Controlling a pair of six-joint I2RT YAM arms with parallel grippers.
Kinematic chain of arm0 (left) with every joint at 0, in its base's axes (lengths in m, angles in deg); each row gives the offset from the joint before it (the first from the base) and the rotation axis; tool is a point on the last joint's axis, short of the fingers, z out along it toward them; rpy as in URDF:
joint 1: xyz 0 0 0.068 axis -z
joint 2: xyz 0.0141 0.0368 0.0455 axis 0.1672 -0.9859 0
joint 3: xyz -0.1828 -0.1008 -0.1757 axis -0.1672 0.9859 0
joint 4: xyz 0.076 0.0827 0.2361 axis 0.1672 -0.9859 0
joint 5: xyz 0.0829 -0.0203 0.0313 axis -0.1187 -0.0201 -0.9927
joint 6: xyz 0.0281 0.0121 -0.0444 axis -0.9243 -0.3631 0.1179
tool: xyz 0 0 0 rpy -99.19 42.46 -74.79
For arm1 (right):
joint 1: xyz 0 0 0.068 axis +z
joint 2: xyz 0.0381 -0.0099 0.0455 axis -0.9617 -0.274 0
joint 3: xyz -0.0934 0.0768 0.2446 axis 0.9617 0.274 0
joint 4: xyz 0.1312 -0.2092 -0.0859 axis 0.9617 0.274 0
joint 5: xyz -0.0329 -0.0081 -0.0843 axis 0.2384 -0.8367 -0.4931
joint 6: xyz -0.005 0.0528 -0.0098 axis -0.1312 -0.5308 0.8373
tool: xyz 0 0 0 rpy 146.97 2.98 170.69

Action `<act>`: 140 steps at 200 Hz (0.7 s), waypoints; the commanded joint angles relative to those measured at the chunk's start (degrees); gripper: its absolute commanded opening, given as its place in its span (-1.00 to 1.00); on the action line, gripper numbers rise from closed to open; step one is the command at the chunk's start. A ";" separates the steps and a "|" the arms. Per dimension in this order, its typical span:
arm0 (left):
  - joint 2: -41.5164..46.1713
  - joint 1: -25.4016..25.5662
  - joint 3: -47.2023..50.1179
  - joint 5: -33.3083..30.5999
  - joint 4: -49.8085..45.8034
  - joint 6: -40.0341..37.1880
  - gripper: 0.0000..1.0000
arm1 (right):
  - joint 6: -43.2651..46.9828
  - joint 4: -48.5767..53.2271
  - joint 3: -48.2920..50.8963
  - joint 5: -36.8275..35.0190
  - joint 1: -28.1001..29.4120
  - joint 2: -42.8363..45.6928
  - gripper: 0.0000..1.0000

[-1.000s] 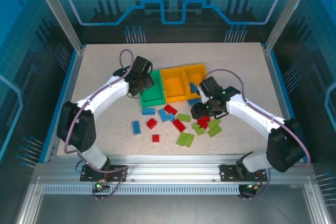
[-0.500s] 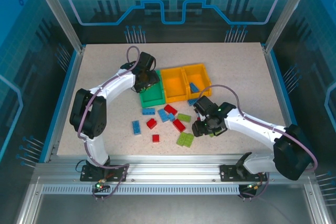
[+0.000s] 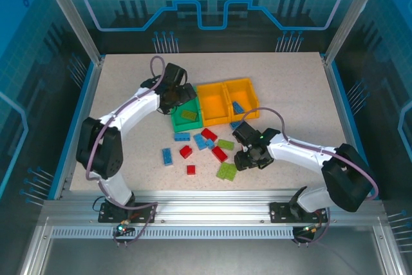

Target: Sort the legos into containers by color

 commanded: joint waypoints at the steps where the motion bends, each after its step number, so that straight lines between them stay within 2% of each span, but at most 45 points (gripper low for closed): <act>1: 4.85 0.22 2.09 0.40 0.53 -0.62 0.89 | 0.18 -1.50 -0.52 -1.53 1.18 -1.84 0.13; 29: 8.90 0.20 5.76 0.07 0.70 -0.28 0.90 | 0.58 -0.92 -1.29 -3.36 1.50 -4.30 0.07; 75: 13.87 0.23 10.84 -0.56 0.71 -0.18 0.91 | 0.36 -1.14 -1.79 -4.96 2.23 -4.97 -0.20; 117: 16.60 0.22 14.74 -0.82 0.46 -0.35 0.91 | -0.92 0.78 -2.67 -6.20 4.69 -2.15 -0.38; 140: 17.74 0.16 16.83 -1.16 0.06 -0.54 0.91 | -1.84 3.37 -4.61 -6.55 5.90 0.65 -0.39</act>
